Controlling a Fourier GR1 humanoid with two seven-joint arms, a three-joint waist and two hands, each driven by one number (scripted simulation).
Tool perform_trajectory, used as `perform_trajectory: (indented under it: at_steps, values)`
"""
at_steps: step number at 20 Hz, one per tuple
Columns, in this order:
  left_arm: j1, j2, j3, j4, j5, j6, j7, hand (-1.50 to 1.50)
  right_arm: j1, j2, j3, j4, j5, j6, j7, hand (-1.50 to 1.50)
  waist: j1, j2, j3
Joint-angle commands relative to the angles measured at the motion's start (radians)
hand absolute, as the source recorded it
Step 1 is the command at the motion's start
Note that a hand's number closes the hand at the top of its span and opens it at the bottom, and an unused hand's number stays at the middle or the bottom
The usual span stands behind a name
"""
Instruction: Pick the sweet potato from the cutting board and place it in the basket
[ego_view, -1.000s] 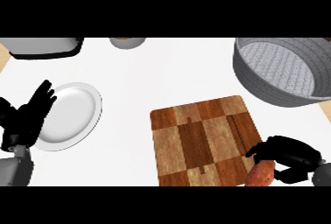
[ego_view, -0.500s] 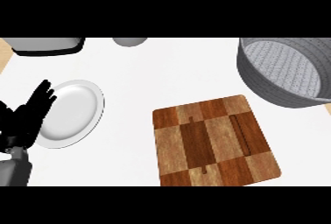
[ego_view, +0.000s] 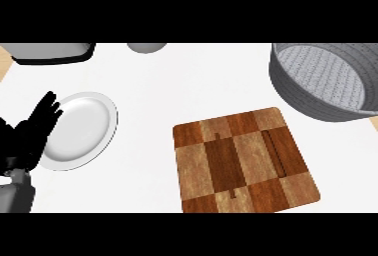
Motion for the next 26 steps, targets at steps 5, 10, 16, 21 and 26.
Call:
perform_trajectory:
  at_steps: [5, 10, 16, 21, 26]
  values:
    - [0.027, -0.009, -0.005, -0.026, -0.004, -0.005, 0.003, 0.00, 0.190, -0.180, -0.356, -0.229, -0.349, 0.050, 0.045, 1.50, 0.003, -0.002, -0.001]
    - [-0.030, 0.008, 0.013, -0.023, 0.014, -0.012, 0.046, 0.00, 0.222, -0.200, -0.585, -0.287, -0.498, 0.121, 0.181, 1.50, 0.009, 0.001, 0.000]
    - [-0.050, -0.027, -0.023, 0.016, -0.027, -0.001, 0.012, 0.00, 0.113, -0.223, -0.793, -0.355, -0.698, 0.137, 0.506, 1.50, 0.041, 0.010, 0.001]
    - [-0.085, -0.058, -0.046, -0.002, -0.032, 0.008, 0.042, 0.00, -0.010, -0.214, -0.817, -0.270, -0.717, 0.069, 0.668, 1.50, 0.078, 0.016, 0.004]
    - [-0.139, -0.057, -0.054, 0.058, -0.039, -0.018, 0.034, 0.00, -0.129, -0.232, -0.700, -0.140, -0.621, -0.045, 0.699, 1.50, 0.107, 0.025, 0.006]
